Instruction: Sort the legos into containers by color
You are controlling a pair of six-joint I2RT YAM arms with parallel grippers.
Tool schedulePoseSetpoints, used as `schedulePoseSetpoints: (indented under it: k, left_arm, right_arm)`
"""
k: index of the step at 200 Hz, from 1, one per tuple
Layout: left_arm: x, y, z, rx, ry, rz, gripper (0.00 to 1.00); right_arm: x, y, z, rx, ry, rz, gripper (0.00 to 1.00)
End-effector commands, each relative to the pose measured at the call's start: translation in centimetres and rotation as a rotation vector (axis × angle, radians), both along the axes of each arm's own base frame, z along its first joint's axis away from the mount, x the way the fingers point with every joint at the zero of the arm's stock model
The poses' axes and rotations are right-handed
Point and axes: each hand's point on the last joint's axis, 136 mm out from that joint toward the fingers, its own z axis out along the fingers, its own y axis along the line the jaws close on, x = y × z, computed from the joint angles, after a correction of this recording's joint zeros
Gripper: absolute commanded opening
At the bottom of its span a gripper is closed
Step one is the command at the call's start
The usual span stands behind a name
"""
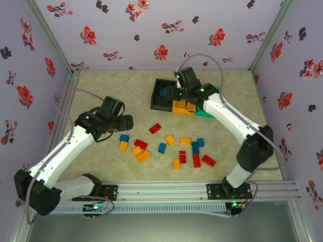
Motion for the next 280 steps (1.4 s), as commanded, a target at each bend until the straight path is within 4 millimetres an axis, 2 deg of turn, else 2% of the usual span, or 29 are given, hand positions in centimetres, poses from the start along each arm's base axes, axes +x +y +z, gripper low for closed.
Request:
schedulePoseSetpoints:
  k: [1,22,53,96,120,156,231,280]
  left_arm:
    - [-1.0,-0.4,-1.3,-0.034,0.036,0.027,0.73]
    - [-2.0,-0.1,-2.7,-0.032,0.074,0.051,0.73]
    - [-2.9,-0.5,-4.4,-0.044,0.113,0.067,0.73]
    - [-4.8,-2.2,-8.0,-0.051,0.213,0.047,0.72]
    - [-6.1,-3.0,-9.6,-0.044,0.267,0.041,0.72]
    - [-6.9,-3.8,-11.8,-0.084,0.3,0.075,0.72]
    - [-6.7,-4.6,-14.2,-0.124,0.326,0.124,0.74]
    - [-6.9,-4.4,-15.2,-0.105,0.348,0.137,0.74]
  right_arm:
    - [-1.7,-1.3,-1.2,-0.02,0.006,-0.019,0.62]
    - [-3.3,-2.5,-1.9,-0.039,0.019,-0.033,0.62]
    - [-4.7,-3.3,-3.2,-0.054,0.052,-0.043,0.61]
    - [-5.6,-3.5,-5.0,-0.055,0.094,-0.063,0.6]
    - [-5.9,-3.6,-5.4,-0.065,0.101,-0.063,0.6]
    - [-6.2,-3.6,-5.7,-0.072,0.113,-0.061,0.6]
    - [-6.7,-3.8,-6.0,-0.091,0.123,-0.063,0.6]
    - [-6.9,-4.1,-5.9,-0.095,0.12,-0.067,0.6]
